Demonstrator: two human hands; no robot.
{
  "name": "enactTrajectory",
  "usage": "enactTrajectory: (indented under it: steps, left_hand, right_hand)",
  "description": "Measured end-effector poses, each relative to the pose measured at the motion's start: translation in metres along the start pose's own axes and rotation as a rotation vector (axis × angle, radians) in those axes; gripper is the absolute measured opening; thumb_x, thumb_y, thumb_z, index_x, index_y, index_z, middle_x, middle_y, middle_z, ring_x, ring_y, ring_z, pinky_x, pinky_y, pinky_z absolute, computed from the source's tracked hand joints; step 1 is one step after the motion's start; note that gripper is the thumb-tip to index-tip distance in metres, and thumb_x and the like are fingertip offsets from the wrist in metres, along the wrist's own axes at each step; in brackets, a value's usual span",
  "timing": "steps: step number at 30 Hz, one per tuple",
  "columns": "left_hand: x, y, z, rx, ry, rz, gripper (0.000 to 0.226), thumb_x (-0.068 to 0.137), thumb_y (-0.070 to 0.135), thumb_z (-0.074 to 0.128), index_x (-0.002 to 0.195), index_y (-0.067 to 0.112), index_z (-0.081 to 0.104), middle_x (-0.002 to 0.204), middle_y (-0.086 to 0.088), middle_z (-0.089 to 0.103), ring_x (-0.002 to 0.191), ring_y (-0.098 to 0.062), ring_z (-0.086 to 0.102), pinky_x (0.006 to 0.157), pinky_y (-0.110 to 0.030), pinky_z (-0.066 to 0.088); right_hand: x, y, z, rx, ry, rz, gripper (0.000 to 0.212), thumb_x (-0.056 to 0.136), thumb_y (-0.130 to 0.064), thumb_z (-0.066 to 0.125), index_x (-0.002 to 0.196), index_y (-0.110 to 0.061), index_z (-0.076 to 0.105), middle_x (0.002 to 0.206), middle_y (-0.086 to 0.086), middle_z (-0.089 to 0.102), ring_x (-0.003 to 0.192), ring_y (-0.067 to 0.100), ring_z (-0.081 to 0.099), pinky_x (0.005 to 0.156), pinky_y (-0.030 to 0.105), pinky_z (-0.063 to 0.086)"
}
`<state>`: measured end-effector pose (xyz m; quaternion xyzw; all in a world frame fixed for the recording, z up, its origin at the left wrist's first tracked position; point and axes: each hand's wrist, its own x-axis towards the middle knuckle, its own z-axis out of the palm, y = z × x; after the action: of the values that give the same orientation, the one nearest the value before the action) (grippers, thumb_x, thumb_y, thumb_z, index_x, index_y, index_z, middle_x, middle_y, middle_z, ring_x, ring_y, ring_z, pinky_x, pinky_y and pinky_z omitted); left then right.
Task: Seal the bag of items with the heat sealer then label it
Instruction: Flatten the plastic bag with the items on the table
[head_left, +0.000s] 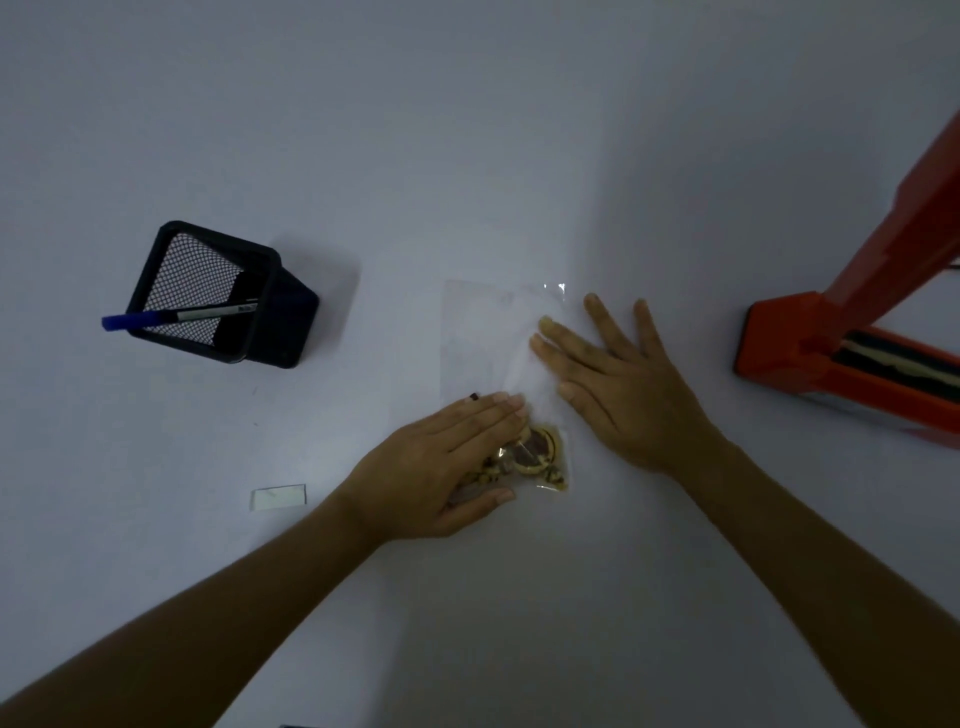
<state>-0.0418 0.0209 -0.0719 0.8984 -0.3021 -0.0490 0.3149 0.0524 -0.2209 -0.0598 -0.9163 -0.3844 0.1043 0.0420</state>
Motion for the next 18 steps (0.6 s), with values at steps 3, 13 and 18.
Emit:
enactTrajectory:
  steps: [3, 13, 18]
  left_hand:
    - [-0.001, 0.001, 0.001, 0.036, 0.002, -0.003, 0.062, 0.095, 0.043, 0.051, 0.141, 0.003, 0.042, 0.149, -0.009, 0.04, 0.141, -0.017, 0.034, 0.117, -0.03, 0.028]
    - [-0.002, 0.001, -0.001, 0.083, -0.044, 0.013, 0.06, 0.098, 0.042, 0.046, 0.143, 0.005, 0.038, 0.151, -0.009, 0.036, 0.143, -0.016, 0.029, 0.119, -0.031, 0.025]
    - [-0.003, 0.002, -0.002, 0.102, -0.035, 0.045, 0.058, 0.099, 0.042, 0.042, 0.144, 0.006, 0.036, 0.151, -0.009, 0.035, 0.143, -0.016, 0.029, 0.118, -0.031, 0.026]
  right_hand:
    - [-0.003, -0.036, 0.008, 0.164, 0.097, 0.267, 0.051, 0.104, -0.042, 0.021, 0.147, -0.02, 0.039, 0.159, 0.005, 0.026, 0.148, 0.032, 0.017, 0.116, 0.062, 0.01]
    - [0.004, -0.086, -0.022, 0.711, 0.336, 1.038, 0.049, 0.089, -0.04, 0.065, 0.128, -0.014, 0.053, 0.112, 0.003, 0.061, 0.103, 0.018, 0.058, 0.08, 0.017, 0.045]
    - [0.005, -0.093, -0.032, 1.025, 0.28, 1.156, 0.04, 0.079, -0.032, 0.077, 0.111, -0.019, 0.057, 0.075, -0.005, 0.065, 0.068, -0.002, 0.058, 0.056, 0.004, 0.041]
